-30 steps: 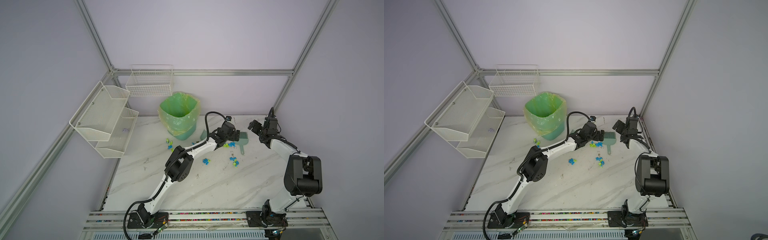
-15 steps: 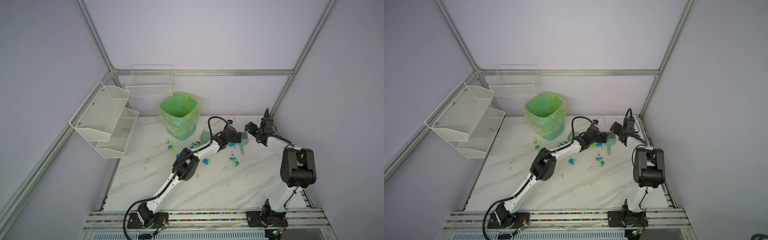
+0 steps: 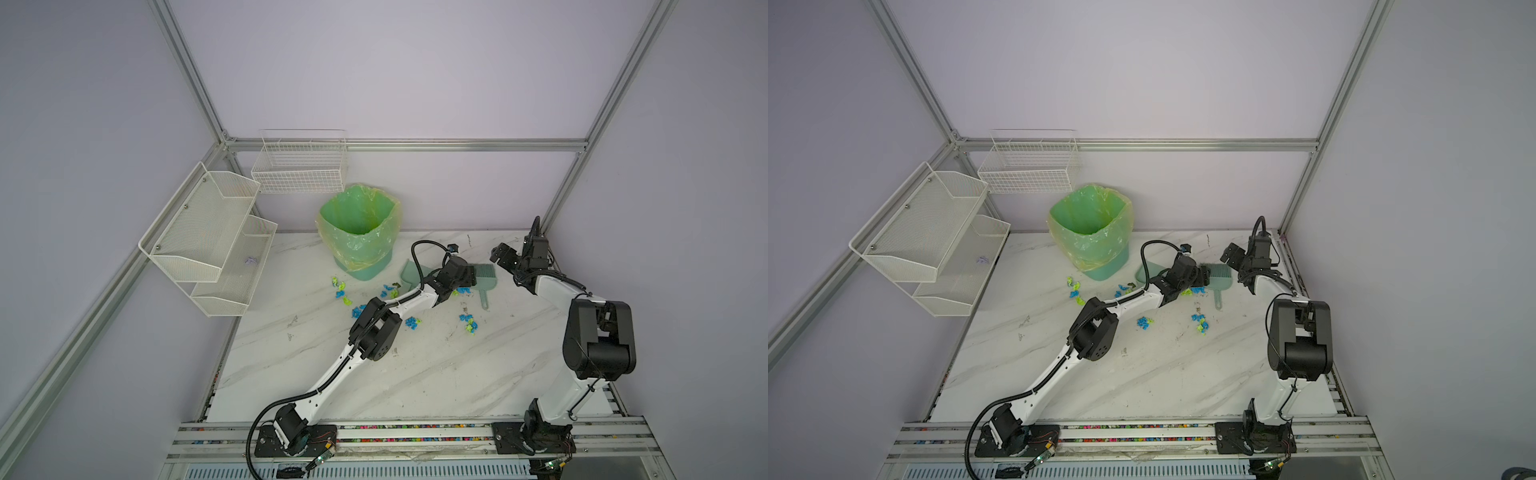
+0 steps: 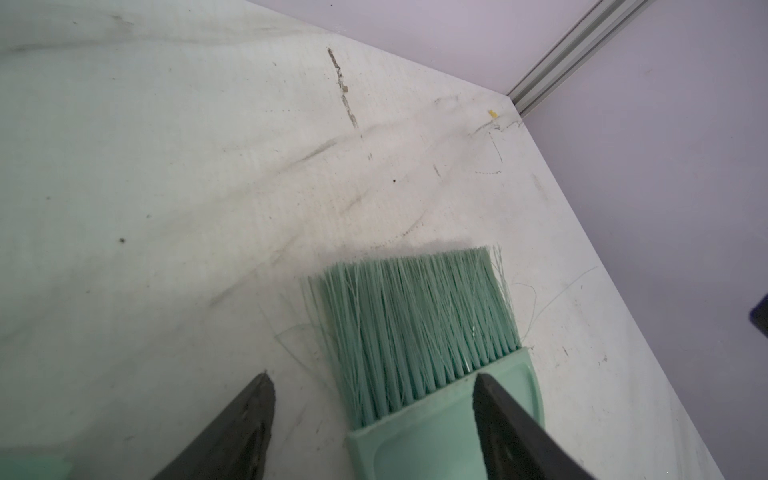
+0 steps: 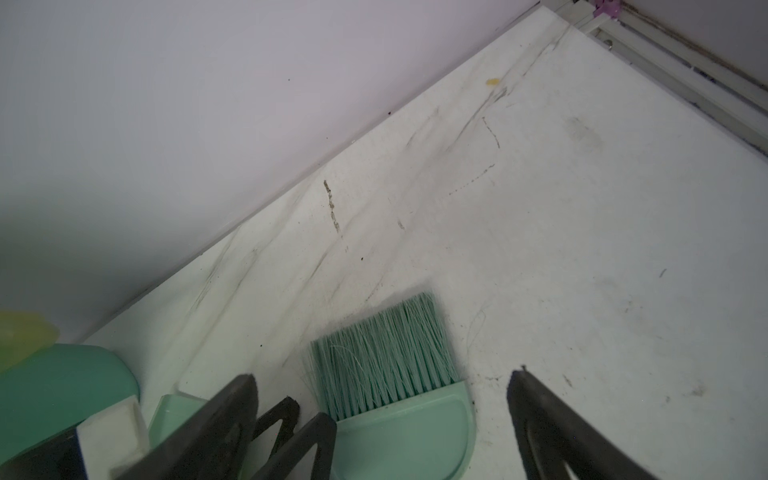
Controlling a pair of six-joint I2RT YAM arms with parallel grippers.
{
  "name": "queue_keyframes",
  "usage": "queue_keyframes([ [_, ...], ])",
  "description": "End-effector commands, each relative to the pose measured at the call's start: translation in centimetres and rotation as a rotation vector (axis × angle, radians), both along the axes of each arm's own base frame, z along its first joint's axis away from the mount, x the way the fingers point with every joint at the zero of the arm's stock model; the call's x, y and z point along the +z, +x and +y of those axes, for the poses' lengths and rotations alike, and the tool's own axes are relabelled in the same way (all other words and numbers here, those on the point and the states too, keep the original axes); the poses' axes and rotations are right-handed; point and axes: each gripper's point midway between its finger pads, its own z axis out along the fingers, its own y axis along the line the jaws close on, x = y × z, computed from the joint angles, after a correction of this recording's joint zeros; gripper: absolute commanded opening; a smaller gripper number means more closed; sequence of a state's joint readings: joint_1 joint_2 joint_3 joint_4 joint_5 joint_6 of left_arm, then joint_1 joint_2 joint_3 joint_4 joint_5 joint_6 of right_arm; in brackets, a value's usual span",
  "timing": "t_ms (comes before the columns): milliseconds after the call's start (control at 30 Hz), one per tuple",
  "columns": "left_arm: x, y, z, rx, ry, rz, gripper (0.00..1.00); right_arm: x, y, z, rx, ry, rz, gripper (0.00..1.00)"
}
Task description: Sweep away the paper scraps from the table
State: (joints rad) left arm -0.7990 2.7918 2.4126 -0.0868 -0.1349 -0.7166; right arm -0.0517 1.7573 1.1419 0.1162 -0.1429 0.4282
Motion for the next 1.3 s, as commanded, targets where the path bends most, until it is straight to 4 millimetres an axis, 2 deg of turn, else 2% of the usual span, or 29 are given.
queue_keyframes([
  [0,3.4,1.0,-0.8,0.019,-0.083,-0.049,0.71,1.2,0.0,-0.5,-0.011,-0.014,-0.033,0.97],
  [167,2.0,0.9,-0.9,0.029,-0.082,-0.031,0.65,0.5,0.2,-0.6,-0.011,-0.007,-0.019,0.97],
  [467,1.2,1.6,-1.0,0.051,-0.091,-0.064,0.52,0.4,-0.1,-0.4,0.0,0.002,-0.017,0.97],
  [633,-0.1,1.7,-1.2,0.062,-0.115,-0.047,0.44,0.0,-0.4,-0.8,-0.009,0.0,-0.001,0.97],
  [933,0.0,2.0,-1.4,0.074,-0.149,-0.078,0.34,0.3,-0.7,-1.3,-0.015,-0.003,-0.006,0.97],
  [1067,-0.3,2.1,-1.5,0.073,-0.156,-0.078,0.22,0.3,-0.8,-1.5,-0.019,-0.003,-0.008,0.97],
  [1200,0.2,2.1,-1.5,0.066,-0.146,-0.086,0.02,0.4,-0.9,-1.6,-0.021,0.0,-0.007,0.97],
  [1267,0.6,2.0,-1.3,0.066,-0.136,-0.09,0.0,0.5,-1.0,-1.6,-0.023,0.003,-0.008,0.97],
])
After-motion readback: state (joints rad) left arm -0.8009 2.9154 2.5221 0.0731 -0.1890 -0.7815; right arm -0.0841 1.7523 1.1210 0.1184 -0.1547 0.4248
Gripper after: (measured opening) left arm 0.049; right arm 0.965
